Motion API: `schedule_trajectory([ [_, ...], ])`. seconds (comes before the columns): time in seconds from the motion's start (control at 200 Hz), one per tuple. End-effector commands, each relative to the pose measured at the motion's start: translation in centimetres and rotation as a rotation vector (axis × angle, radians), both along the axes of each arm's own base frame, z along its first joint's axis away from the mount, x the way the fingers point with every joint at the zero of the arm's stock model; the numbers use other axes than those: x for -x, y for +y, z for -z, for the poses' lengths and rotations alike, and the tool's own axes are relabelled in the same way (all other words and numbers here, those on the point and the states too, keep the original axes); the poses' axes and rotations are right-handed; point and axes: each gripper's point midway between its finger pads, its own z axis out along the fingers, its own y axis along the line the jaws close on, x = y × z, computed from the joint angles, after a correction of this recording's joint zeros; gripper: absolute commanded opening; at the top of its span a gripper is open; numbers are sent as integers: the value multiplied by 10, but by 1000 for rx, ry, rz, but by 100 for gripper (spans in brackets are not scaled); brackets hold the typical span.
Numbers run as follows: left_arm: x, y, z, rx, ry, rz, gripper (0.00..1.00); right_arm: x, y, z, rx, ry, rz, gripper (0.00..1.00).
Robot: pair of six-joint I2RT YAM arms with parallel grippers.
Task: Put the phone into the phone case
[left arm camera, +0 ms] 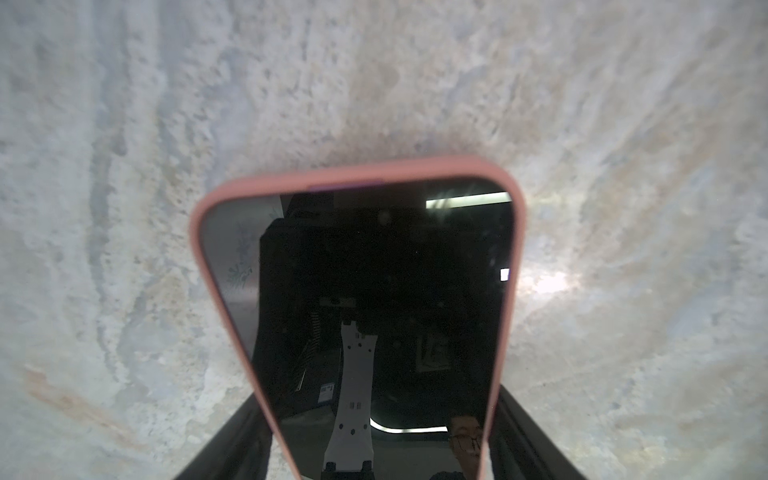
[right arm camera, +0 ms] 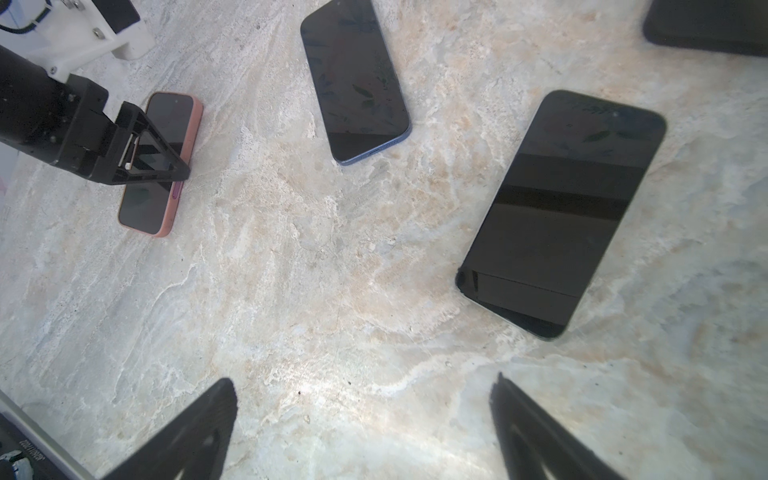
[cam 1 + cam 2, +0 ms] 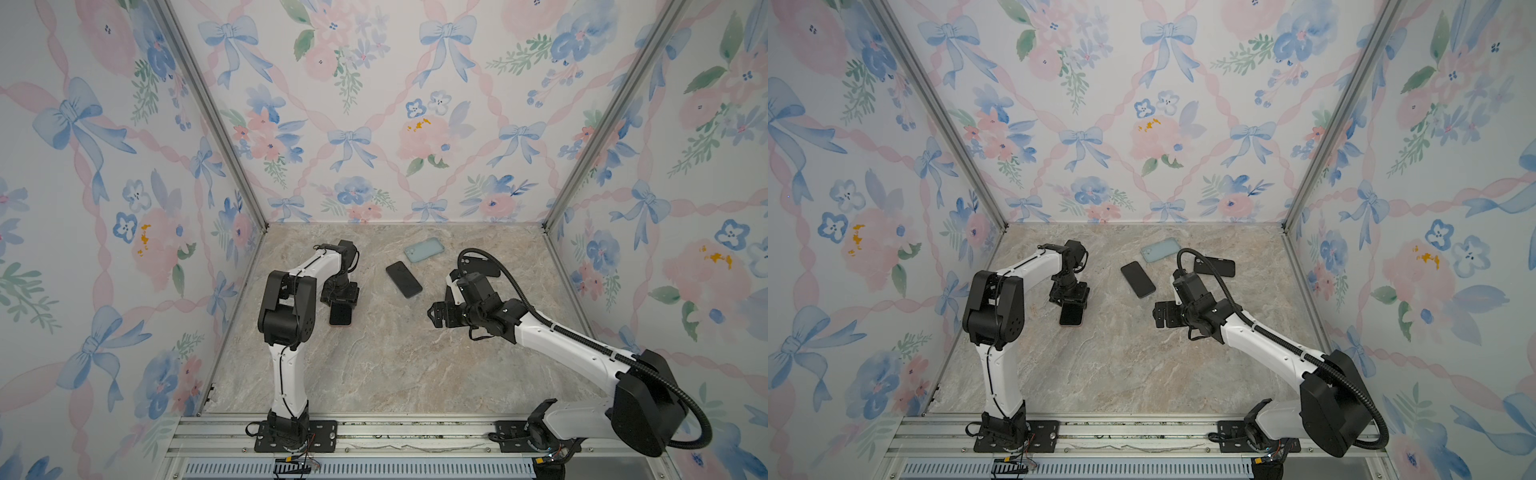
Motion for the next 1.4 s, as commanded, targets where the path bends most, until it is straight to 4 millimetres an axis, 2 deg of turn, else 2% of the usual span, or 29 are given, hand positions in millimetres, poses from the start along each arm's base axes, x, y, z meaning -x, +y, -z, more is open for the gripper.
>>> schedule_trajectory([
  [0.0, 7, 3, 11, -24, 48, 2, 67, 4, -3, 0, 29, 1, -5, 97],
  [0.335, 7, 12, 3, -76, 19, -16, 81, -1, -2, -3, 36, 6, 6, 97],
  [0.55, -4, 4, -22, -42, -60, -33, 86, -16, 4, -8, 65, 25, 8, 97],
  [0.705, -9, -18, -54, -3, -157, -43, 86, -33, 1, -12, 68, 22, 41, 98],
  [0.785, -11, -40, -72, 56, -213, -33, 86, -48, -1, -11, 60, 27, 63, 100],
  [0.855, -13, -59, -85, 116, -254, -12, 88, -64, -1, -7, 93, 12, 43, 97],
  [0.93, -14, -76, -92, 152, -275, 16, 96, -86, -10, -10, 158, -12, 29, 94],
  [0.945, -14, -78, -92, 155, -277, 19, 97, -91, -12, -3, 182, -3, 28, 94],
  [0.975, -15, -82, -92, 152, -282, 32, 98, -102, -18, -1, 204, -7, 35, 92],
  [1.115, -18, -96, -80, 96, -278, 79, 98, -144, -32, 4, 234, -1, 65, 87],
  [1.27, -24, -108, -62, 74, -266, 120, 98, -180, -31, 11, 282, -19, 20, 85],
  [1.395, -30, -115, -51, 73, -253, 138, 98, -207, -37, 21, 339, -27, -19, 84],
])
